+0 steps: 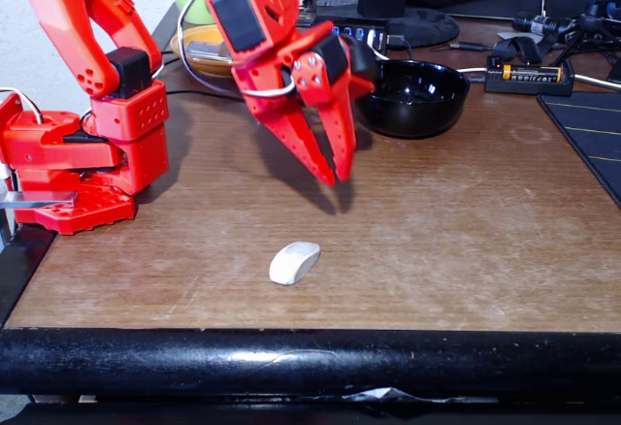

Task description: Ramasse la gomme et mets-la dans le bol.

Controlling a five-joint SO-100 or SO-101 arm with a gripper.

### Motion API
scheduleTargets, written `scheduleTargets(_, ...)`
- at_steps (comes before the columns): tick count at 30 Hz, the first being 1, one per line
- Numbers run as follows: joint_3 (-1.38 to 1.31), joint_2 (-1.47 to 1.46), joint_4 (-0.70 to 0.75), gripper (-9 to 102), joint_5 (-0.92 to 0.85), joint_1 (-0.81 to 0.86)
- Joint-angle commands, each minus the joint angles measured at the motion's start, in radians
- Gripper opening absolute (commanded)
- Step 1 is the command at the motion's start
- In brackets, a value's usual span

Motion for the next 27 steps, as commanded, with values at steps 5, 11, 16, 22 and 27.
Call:
scheduleTargets(5, -0.224, -0.11, 0.031, 6, -0.049, 0.038)
scheduleTargets(11, -0.365, -0.133, 0.222, 11, -0.114, 0.011)
scheduleTargets(16, -0.431, -0.12, 0.348, 13, -0.186, -0.011)
scheduleTargets(22, -0.407, -0.077, 0.488, 23, -0.351, 0.017)
scheduleTargets(27, -0.42, -0.107, 0.459, 25, -0.342, 0.083)
